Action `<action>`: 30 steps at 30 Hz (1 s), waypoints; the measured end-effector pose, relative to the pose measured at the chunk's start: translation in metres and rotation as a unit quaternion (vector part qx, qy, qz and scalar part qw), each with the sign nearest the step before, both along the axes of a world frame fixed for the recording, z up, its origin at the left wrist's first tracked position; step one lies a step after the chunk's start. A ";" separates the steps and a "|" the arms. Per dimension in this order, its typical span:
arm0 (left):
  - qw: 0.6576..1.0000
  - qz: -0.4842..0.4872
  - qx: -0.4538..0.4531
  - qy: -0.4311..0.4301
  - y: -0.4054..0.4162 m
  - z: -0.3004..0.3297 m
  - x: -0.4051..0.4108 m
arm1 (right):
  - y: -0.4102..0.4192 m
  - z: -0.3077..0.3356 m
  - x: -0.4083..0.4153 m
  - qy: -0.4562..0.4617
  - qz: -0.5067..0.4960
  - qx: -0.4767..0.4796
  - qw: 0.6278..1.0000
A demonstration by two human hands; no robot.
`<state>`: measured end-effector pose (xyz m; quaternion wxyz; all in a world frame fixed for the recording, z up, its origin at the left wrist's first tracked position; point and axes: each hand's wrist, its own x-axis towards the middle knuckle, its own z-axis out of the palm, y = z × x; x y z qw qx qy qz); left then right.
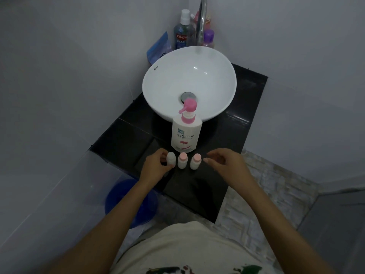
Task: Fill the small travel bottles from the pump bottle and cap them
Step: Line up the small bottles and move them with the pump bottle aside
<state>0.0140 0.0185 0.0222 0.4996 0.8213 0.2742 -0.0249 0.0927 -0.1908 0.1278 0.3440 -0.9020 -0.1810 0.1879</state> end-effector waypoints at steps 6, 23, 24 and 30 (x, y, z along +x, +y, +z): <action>1.000 0.001 -0.005 0.002 0.002 -0.001 -0.004 | 0.013 -0.001 0.016 -0.018 0.015 -0.002 1.000; 0.992 -0.048 -0.047 -0.107 0.024 0.056 0.054 | 0.052 -0.040 0.068 0.037 0.045 0.042 0.997; 0.992 -0.047 -0.049 -0.108 0.024 0.055 0.057 | 0.054 -0.042 0.068 0.040 0.041 0.049 0.997; 0.992 -0.020 -0.031 -0.118 0.023 0.049 0.061 | 0.055 -0.050 0.067 0.027 0.023 0.079 0.996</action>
